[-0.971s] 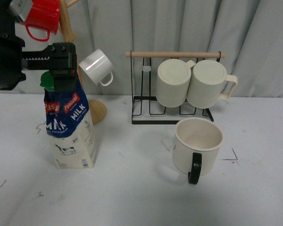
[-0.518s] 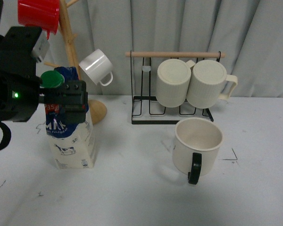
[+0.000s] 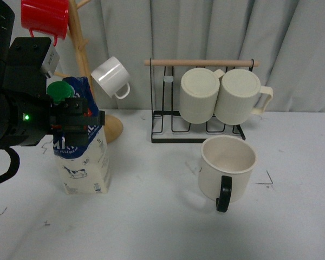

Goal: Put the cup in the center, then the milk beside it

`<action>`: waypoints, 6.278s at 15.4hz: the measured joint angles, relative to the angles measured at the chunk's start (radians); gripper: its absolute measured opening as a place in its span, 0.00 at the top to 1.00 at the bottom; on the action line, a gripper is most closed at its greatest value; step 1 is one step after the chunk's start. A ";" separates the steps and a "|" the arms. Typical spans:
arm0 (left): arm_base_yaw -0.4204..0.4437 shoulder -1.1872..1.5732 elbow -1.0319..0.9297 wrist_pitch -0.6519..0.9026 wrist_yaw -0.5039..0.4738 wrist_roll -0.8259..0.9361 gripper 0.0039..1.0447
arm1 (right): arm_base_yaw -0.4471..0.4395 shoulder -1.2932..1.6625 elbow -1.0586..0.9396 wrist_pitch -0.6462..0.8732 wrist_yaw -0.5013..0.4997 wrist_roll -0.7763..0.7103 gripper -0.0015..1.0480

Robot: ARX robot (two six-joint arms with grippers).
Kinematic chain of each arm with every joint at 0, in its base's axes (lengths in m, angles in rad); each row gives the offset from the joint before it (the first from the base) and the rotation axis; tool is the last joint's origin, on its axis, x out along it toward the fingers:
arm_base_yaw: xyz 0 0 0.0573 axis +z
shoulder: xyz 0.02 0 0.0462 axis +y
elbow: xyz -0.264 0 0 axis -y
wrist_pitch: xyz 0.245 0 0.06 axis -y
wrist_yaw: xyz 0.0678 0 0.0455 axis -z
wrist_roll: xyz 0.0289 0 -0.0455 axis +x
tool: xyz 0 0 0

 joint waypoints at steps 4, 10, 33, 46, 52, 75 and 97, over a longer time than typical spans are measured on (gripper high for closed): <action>-0.024 -0.019 0.000 -0.022 -0.002 -0.001 0.90 | 0.000 0.000 0.000 0.000 0.000 0.000 0.06; -0.151 -0.077 0.033 -0.068 -0.039 0.022 0.98 | 0.000 0.000 0.000 0.000 0.000 0.000 0.06; -0.370 0.146 0.204 -0.053 -0.171 -0.060 0.98 | 0.000 0.000 0.000 0.000 0.000 0.000 0.06; -0.248 -0.063 0.138 -0.117 0.019 -0.243 0.05 | 0.000 0.000 0.000 0.000 0.000 0.000 0.06; -0.085 -0.371 -0.081 -0.111 0.172 -0.262 0.06 | 0.000 0.000 0.000 0.000 0.000 0.000 0.06; 0.263 -1.350 -0.786 0.043 0.218 0.140 0.99 | 0.000 0.000 0.000 0.000 0.000 0.000 0.06; 0.263 -1.725 -0.785 -0.335 0.217 0.140 0.30 | 0.000 0.000 0.000 0.000 0.000 0.000 0.06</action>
